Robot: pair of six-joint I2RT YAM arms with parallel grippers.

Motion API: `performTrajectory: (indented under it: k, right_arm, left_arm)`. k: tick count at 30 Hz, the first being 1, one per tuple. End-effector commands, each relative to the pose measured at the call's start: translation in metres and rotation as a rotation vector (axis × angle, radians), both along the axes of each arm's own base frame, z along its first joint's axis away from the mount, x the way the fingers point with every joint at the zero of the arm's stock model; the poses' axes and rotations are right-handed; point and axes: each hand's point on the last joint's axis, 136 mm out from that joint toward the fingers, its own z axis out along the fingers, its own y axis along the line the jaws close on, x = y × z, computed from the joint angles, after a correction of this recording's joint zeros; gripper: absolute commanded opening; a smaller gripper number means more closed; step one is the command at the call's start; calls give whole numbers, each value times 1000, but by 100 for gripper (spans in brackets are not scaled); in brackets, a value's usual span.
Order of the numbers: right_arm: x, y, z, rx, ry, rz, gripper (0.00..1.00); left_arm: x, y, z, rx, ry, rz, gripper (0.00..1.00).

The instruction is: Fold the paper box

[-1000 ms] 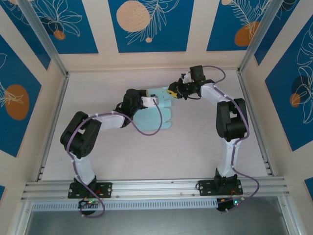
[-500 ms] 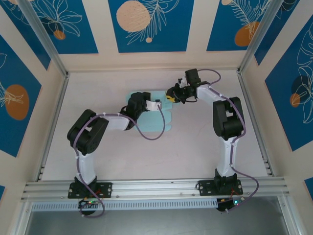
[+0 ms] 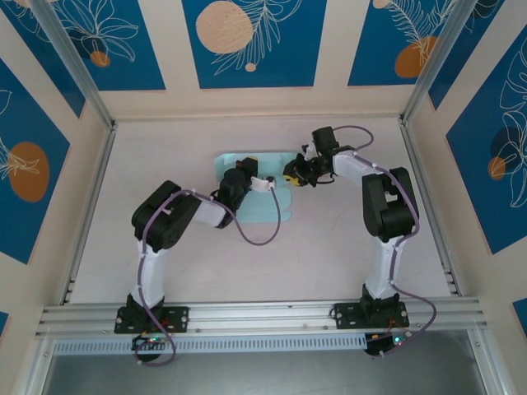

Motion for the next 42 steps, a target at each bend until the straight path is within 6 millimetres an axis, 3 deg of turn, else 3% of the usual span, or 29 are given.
performTrajectory:
  k: [1,5,16,25,27,35,42]
  right_arm:
    - [-7,-7,23,-47,-80,15,25]
    - [-9,-19,15,-119,-80,-26,25]
    - [2,-25,-26,-264,-53,-97,26]
    - [12,-29,-45,-309,-45,-116,36]
    - [16,-26,-44,-285,-60,-112,41]
    - [32,-6,-36,-159,-115,-81,41]
    - [40,11,-19,-104,-197,-30,25]
  left_arm:
    - [-6,-2,-20,72,-1,-1,0]
    - [-7,-4,-15,69,-14,-6,0]
    - [-8,-4,-11,64,-21,-6,0]
    - [-6,-3,-13,61,-15,-4,0]
    - [-6,-4,-13,62,-12,-5,0]
    - [-7,-3,-15,61,-6,-5,0]
    - [-6,-2,-18,65,-5,-3,0]
